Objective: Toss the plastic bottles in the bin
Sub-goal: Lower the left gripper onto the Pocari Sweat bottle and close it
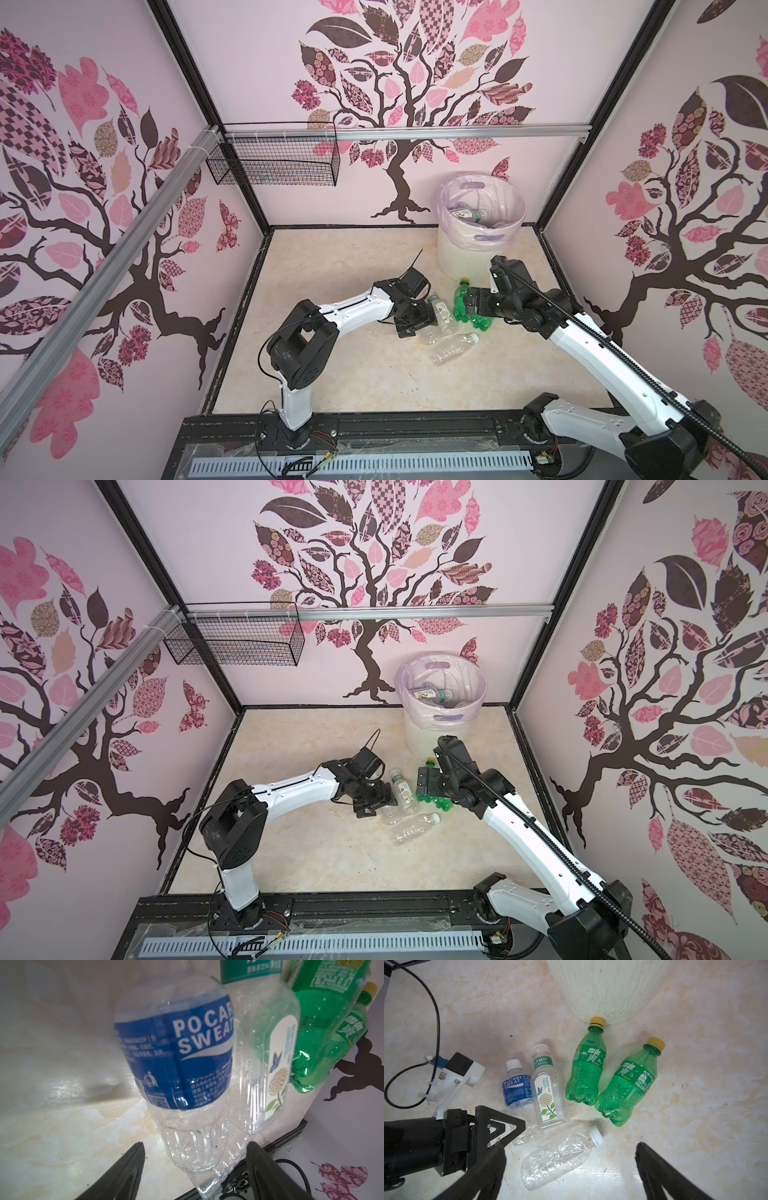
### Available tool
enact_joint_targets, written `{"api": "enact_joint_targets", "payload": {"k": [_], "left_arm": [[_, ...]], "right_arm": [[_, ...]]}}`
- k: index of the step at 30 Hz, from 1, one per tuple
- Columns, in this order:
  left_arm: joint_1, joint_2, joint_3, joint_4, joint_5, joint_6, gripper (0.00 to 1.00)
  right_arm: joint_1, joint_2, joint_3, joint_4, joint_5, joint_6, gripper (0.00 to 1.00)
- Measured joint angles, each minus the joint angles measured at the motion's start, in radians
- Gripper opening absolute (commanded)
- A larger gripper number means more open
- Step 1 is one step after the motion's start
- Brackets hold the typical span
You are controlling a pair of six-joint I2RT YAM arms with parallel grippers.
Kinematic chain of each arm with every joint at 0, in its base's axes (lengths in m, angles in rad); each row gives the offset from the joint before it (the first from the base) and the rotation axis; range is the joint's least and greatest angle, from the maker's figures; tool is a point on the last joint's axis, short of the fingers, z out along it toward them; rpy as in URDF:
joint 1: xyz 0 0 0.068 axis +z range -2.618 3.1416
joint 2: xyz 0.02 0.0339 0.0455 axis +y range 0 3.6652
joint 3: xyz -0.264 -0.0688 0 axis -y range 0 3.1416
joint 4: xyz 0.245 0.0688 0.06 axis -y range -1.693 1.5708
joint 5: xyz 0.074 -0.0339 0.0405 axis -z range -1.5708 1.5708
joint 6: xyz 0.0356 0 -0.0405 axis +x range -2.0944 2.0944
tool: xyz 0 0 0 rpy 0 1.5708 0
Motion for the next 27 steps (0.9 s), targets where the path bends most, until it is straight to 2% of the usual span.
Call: {"api": "enact_joint_targets", "payload": {"k": [11, 18, 27], "left_arm": [[-0.008, 0.046, -0.027, 0.023, -0.028, 0.01, 0.69], [-0.007, 0.045, -0.032, 0.023, -0.046, 0.037, 0.58], [-0.008, 0.043, -0.027, -0.005, -0.069, 0.134, 0.6]], "right_arm": [[-0.003, -0.039, 0.0, -0.018, 0.0, 0.002, 0.99], [-0.006, -0.041, -0.01, -0.012, -0.002, 0.003, 1.0], [-0.007, -0.024, -0.026, 0.007, -0.021, 0.004, 1.0]]}}
